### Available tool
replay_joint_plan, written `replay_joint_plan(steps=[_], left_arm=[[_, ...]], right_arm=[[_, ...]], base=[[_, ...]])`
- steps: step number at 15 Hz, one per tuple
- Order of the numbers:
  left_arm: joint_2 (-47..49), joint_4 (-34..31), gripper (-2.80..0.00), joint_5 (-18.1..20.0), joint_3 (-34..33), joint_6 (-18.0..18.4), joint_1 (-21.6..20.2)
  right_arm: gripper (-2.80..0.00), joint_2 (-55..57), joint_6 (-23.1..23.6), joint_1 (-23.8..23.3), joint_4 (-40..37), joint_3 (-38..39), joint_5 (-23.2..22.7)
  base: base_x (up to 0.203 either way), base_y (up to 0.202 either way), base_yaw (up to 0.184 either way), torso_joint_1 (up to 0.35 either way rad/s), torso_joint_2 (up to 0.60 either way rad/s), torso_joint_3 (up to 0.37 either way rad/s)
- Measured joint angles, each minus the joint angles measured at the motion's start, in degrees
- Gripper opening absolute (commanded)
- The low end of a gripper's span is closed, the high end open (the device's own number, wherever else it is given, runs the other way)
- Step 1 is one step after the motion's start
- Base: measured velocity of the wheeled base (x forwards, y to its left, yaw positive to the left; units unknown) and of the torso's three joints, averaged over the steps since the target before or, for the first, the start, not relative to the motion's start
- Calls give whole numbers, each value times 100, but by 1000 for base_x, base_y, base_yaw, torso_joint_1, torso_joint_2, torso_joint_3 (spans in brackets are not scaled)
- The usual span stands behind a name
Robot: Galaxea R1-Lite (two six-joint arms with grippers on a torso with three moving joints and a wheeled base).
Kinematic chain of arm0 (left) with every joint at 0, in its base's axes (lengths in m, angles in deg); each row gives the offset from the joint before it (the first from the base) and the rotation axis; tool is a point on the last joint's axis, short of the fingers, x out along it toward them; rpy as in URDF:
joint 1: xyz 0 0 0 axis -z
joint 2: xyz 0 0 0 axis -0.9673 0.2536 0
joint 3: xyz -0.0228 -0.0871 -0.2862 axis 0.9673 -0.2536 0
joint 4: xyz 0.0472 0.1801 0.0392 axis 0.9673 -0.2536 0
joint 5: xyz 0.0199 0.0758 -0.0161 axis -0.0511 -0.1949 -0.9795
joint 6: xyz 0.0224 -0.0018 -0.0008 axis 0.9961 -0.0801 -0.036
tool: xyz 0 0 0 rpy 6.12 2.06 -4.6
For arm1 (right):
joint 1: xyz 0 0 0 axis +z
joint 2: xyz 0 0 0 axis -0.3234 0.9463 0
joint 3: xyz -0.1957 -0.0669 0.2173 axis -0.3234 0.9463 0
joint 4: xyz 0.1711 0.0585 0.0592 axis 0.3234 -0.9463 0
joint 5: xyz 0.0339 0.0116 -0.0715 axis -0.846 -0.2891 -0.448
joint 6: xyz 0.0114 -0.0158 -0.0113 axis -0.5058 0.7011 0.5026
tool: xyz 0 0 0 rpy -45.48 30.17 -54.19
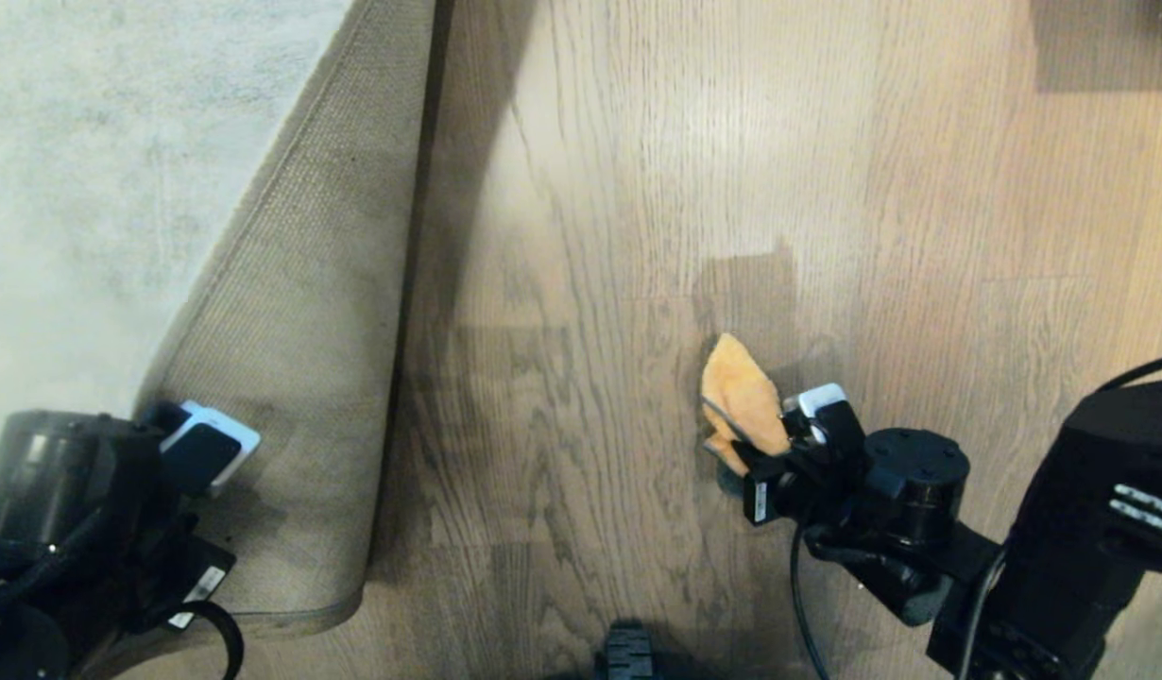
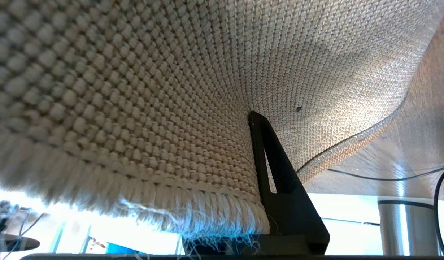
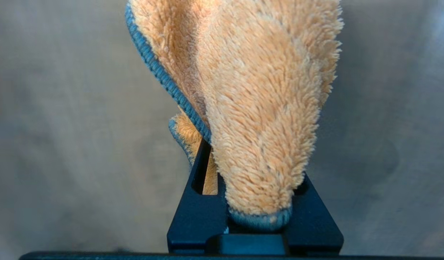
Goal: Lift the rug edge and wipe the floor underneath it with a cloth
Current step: Wipe the floor under the carpet with a rag
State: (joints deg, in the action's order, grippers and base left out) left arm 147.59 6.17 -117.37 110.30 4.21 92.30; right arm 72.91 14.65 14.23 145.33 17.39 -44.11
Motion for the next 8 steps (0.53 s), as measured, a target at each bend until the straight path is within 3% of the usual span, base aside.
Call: replay_joint_plan(steps=[5,8], left_arm=[[0,0,-280,0,-11,0,0],[0,-4,-280,-4,0,7,6]], right_arm=[[-280,252,-34,1808,2,-104,-2],[-280,979,-104,2623,0,-857,15]], base=[[0,0,0,0,0,0],[0,0,0,0,0,0]])
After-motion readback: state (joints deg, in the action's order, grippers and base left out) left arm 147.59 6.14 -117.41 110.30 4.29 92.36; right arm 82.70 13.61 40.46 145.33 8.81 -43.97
